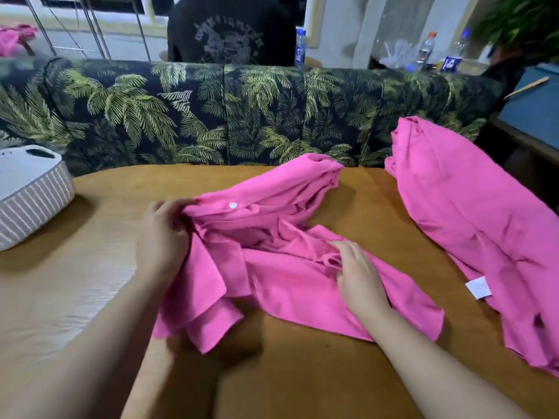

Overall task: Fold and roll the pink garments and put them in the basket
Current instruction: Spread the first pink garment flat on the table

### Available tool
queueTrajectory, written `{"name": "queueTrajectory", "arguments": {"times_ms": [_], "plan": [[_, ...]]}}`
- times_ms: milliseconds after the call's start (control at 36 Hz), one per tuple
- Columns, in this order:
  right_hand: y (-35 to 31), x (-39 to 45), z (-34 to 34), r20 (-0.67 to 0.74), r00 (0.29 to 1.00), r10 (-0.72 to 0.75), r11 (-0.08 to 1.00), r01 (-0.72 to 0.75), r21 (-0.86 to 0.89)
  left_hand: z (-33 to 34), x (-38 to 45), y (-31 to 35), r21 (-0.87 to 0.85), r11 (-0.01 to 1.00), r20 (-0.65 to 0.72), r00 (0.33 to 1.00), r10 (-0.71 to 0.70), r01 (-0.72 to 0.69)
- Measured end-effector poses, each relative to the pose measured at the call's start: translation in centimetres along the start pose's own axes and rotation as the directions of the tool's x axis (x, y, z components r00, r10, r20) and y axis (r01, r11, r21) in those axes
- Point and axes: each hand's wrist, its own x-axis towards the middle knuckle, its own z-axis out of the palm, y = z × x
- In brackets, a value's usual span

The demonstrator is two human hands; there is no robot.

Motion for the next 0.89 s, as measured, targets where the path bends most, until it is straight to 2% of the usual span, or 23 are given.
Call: {"name": "queueTrajectory", "arguments": {"times_ms": [56, 167, 222, 278, 306, 361, 417, 500, 556, 611, 667, 806, 889], "plan": [[0.7, 0.4, -0.1, -0.017, 0.998, 0.057, 0.998, -0.057, 0.006, -0.4, 0.3, -1.6, 0.062, 0.998, 0.003, 1.000, -0.020, 0.020], [2.1, 0.8, 0.0, -0.084, 0.991, 0.105, 0.994, -0.104, 0.012, -0.8, 0.2, -3.8, 0.327, 0.945, 0.092, 0.994, -0.059, 0.026], [2.3, 0.8, 0.2, -0.134, 0.986, 0.102, 0.995, -0.103, 0.006, -0.8, 0.1, -3.3, 0.335, 0.941, 0.136, 0.991, -0.013, -0.034], [1.9, 0.4, 0.1, -0.178, 0.984, 0.016, 1.000, -0.019, -0.016, -0.9, -0.3, -2.2, 0.243, 0.958, 0.209, 0.973, 0.099, -0.150], [1.3, 0.1, -0.1, -0.157, 0.987, -0.036, 0.999, 0.036, -0.007, -1.0, -0.4, -1.7, 0.182, 0.963, 0.251, 0.957, 0.148, -0.197], [0.0, -0.3, -0.8, 0.017, 0.996, -0.084, 0.996, 0.084, 0.026, -1.0, -0.7, -1.4, 0.137, 0.964, 0.344, 0.924, 0.167, -0.226], [-1.4, -0.7, -1.1, 0.234, 0.968, -0.095, 0.994, 0.104, -0.026, -0.9, -1.0, -2.0, 0.177, 0.964, 0.453, 0.886, 0.100, -0.199], [-3.0, -1.8, -0.7, 0.386, 0.918, -0.088, 0.980, 0.148, -0.130, -0.7, -2.2, -3.4, 0.172, 0.973, 0.558, 0.829, 0.031, -0.153], [-3.5, -2.6, -0.4, 0.333, 0.938, -0.098, 0.980, 0.149, -0.131, -0.5, -3.0, -4.1, 0.116, 0.983, 0.526, 0.848, 0.060, -0.142], [-3.4, -3.3, -0.1, 0.153, 0.973, -0.170, 0.978, 0.186, -0.092, -0.5, -3.6, -4.1, 0.066, 0.984, 0.453, 0.884, 0.117, -0.164], [-2.7, -4.0, 0.1, 0.045, 0.976, -0.213, 0.971, 0.217, -0.099, -0.9, -4.2, -3.6, 0.016, 0.982, 0.427, 0.889, 0.164, -0.189], [-1.1, -5.5, -1.4, 0.047, 0.981, -0.190, 0.978, 0.194, -0.078, -2.6, -5.8, -2.2, -0.144, 0.967, 0.388, 0.887, 0.251, -0.211], [0.6, -6.2, -2.2, -0.033, 0.993, -0.115, 0.990, 0.112, -0.089, -3.6, -6.3, -1.4, -0.183, 0.974, 0.243, 0.954, 0.175, -0.132]]}}
